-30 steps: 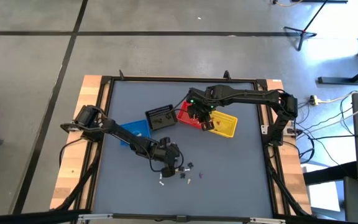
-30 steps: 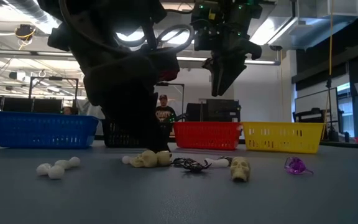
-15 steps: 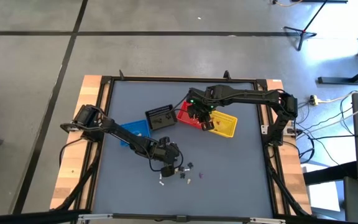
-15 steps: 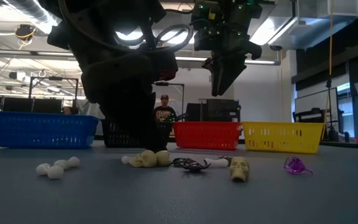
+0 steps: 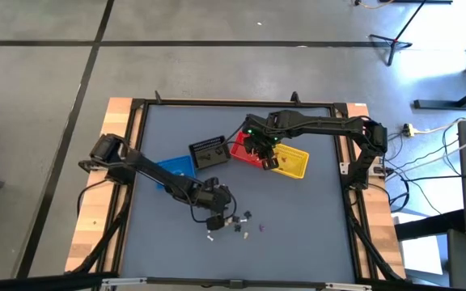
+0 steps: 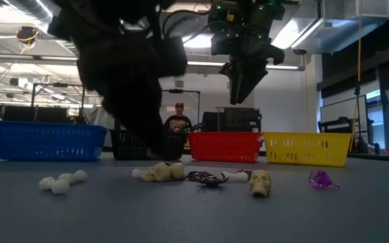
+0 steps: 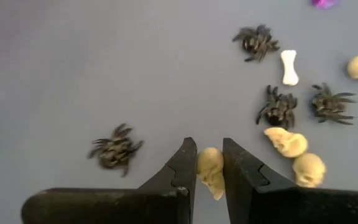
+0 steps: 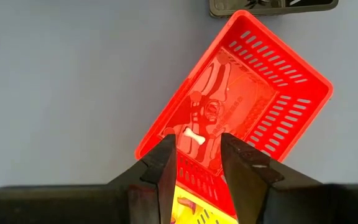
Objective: Sort Halloween decoration
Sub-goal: Put the yellow skull toy into the blue bin
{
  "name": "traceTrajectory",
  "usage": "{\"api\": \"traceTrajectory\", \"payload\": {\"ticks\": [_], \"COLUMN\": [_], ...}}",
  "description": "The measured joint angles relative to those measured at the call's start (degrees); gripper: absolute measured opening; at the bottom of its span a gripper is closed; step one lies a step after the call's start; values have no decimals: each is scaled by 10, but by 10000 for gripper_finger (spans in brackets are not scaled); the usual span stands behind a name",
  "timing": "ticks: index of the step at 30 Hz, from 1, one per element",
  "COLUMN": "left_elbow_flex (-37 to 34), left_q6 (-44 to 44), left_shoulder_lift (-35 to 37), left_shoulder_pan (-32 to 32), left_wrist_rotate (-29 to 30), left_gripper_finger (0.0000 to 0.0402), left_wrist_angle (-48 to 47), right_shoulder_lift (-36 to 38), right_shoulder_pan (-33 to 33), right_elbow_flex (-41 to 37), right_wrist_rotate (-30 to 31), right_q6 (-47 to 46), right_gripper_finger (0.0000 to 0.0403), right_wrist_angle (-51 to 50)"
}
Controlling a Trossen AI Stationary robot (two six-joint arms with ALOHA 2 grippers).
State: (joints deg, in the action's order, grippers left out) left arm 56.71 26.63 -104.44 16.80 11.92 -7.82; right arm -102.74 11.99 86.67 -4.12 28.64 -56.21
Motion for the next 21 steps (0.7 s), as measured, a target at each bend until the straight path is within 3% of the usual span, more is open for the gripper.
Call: {"api": "traceTrajectory", "payload": {"ticks": [21], "left_elbow_flex": [1], "left_q6": [-2], "left_shoulder_lift": [246], "left_shoulder_pan": [-53], "left_wrist_rotate": [11], "left_gripper_finger": [39], "left_wrist_angle": [-253], "right_shoulder_lift": [0], "right_shoulder_pan": [0], "right_elbow_flex": [0], "right_wrist_rotate": [0], "right_q6": [0], "right_gripper_finger": [124], "right_wrist_angle": [7]}}
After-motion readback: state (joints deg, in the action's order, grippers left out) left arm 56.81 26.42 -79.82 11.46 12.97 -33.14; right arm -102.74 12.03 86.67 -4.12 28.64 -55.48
